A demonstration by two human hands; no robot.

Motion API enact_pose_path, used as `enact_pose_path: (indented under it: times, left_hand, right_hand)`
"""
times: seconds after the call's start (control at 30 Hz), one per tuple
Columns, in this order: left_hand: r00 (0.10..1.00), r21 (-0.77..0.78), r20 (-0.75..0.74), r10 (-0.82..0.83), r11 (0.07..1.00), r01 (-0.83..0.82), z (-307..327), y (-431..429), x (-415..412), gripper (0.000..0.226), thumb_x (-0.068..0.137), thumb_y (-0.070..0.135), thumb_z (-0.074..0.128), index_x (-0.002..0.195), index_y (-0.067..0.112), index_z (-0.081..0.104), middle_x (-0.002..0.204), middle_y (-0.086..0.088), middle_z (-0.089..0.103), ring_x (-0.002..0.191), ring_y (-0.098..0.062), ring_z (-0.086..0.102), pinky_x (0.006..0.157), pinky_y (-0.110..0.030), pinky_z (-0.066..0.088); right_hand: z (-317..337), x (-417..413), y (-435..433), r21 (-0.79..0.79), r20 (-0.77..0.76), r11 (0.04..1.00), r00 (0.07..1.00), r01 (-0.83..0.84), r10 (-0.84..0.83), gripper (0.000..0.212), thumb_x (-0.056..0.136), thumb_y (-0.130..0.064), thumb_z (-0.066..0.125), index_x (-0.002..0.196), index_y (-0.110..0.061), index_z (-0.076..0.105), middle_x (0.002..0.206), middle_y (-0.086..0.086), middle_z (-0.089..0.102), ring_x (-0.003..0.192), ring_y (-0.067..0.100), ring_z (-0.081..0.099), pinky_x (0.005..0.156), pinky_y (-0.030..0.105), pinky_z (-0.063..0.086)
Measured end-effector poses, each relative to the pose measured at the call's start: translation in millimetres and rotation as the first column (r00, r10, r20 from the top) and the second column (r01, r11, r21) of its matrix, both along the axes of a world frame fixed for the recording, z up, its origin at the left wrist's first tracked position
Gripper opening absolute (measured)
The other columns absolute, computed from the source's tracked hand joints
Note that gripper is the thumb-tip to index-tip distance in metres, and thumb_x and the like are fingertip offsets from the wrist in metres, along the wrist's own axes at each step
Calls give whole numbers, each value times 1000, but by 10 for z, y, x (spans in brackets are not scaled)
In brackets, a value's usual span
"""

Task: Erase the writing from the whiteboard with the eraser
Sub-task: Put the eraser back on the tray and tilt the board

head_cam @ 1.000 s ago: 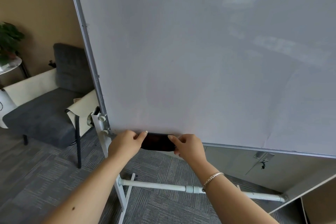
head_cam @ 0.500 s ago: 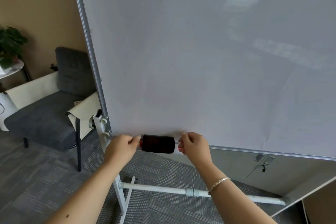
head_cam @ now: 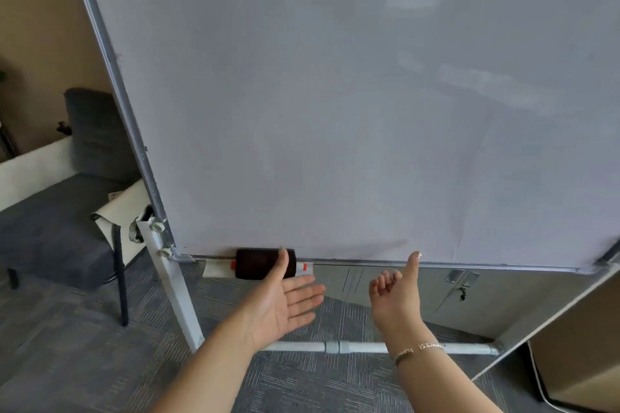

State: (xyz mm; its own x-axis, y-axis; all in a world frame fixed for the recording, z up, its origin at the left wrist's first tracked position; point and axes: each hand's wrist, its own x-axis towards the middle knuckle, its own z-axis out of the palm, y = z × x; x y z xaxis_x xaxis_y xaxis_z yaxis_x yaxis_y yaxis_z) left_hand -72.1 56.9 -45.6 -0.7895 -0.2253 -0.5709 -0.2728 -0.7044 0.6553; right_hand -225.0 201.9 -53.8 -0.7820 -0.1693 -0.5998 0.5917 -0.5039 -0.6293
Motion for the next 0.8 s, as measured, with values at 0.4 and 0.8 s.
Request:
enact_pose_path:
  times: [0.4,0.8]
  left_hand:
    - [929,216,-29,370,910,-355,5,762,-1044,114,75,77,56,160,25,0,164,-25,15,152,-37,22,121,-57,21]
    - [746,378,-158,647,738,-559,-275,931,-1330,125,69,65,69,160,18,-2,168,-16,5,154,-34,12,124,-52,20]
  right_hand:
    - [70,-771,725,-176,26,984,1000,9,-5,120,68,-86,62,162,-39,3,171,13,6,157,30,15,126,56,18]
    - [-155,-1338,1185,-322,-14,940,994,-111,113,130,68,-69,70,163,-15,-2,170,15,8,156,33,19,127,47,23]
